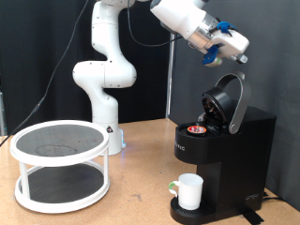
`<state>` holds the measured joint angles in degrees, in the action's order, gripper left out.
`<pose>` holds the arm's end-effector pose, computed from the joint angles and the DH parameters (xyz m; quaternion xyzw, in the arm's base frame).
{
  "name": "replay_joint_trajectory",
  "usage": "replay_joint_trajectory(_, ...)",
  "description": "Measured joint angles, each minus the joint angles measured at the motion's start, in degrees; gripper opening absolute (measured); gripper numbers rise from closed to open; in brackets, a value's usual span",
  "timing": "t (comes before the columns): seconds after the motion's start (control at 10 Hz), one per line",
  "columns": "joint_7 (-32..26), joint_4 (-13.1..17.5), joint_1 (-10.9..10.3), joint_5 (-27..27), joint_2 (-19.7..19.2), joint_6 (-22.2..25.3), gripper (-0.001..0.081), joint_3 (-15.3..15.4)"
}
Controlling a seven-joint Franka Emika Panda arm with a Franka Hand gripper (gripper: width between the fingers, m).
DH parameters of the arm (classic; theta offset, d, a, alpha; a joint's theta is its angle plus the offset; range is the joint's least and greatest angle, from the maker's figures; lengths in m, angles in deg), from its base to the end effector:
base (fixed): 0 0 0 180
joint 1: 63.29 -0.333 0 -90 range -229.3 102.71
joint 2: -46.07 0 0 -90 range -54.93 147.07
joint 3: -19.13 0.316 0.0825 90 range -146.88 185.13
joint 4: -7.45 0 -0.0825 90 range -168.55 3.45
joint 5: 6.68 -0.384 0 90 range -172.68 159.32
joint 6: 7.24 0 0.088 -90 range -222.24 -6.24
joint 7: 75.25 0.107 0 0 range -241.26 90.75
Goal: Make a cup of coffee with the keurig machine
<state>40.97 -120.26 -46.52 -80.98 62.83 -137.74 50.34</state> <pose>0.4835 0.1677 0.5182 -0.2721 0.8372 0.3483 0.3221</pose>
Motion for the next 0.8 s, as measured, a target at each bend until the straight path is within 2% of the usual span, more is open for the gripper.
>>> replay_joint_trajectory(0.4, -0.42, 0.68, 0.00, 1.00, -3.20, -1.18, 0.0000, 0.46)
replay_joint_trajectory(0.8, -1.86, 0.56, 0.00, 0.91, -3.40, 0.14, 0.0000, 0.08)
